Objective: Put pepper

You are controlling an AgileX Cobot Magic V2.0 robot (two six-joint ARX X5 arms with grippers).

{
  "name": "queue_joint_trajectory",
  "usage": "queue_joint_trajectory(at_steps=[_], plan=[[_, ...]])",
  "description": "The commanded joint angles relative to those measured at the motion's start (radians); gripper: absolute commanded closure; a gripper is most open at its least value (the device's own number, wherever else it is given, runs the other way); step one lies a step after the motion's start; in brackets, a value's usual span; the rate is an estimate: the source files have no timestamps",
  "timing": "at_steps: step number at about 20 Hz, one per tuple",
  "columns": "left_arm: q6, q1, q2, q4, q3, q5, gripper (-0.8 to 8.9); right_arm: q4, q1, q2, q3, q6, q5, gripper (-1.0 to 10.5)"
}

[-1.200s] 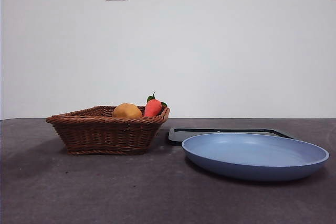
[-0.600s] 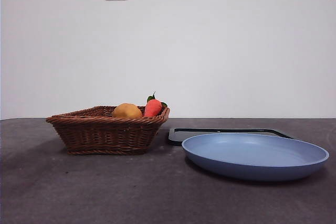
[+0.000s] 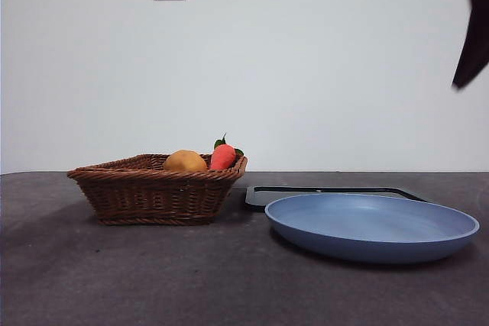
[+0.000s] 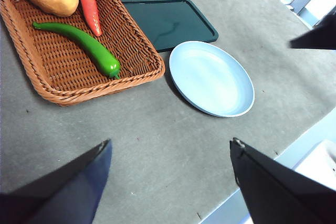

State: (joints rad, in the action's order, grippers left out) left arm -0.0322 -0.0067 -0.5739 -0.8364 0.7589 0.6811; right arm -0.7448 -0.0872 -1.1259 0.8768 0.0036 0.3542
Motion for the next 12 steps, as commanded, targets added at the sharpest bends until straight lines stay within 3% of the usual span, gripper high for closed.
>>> queue_joint_trajectory(at_steps=[1, 12], plan=[[0.006, -0.001, -0.003, 0.013, 0.014, 0.005, 4.22, 0.047, -0.006, -0.111, 0.016, 0.007, -0.018, 6.1], [0.006, -0.001, -0.003, 0.013, 0.014, 0.004, 4.22, 0.209, -0.006, -0.411, 0.016, 0.003, -0.024, 6.5]])
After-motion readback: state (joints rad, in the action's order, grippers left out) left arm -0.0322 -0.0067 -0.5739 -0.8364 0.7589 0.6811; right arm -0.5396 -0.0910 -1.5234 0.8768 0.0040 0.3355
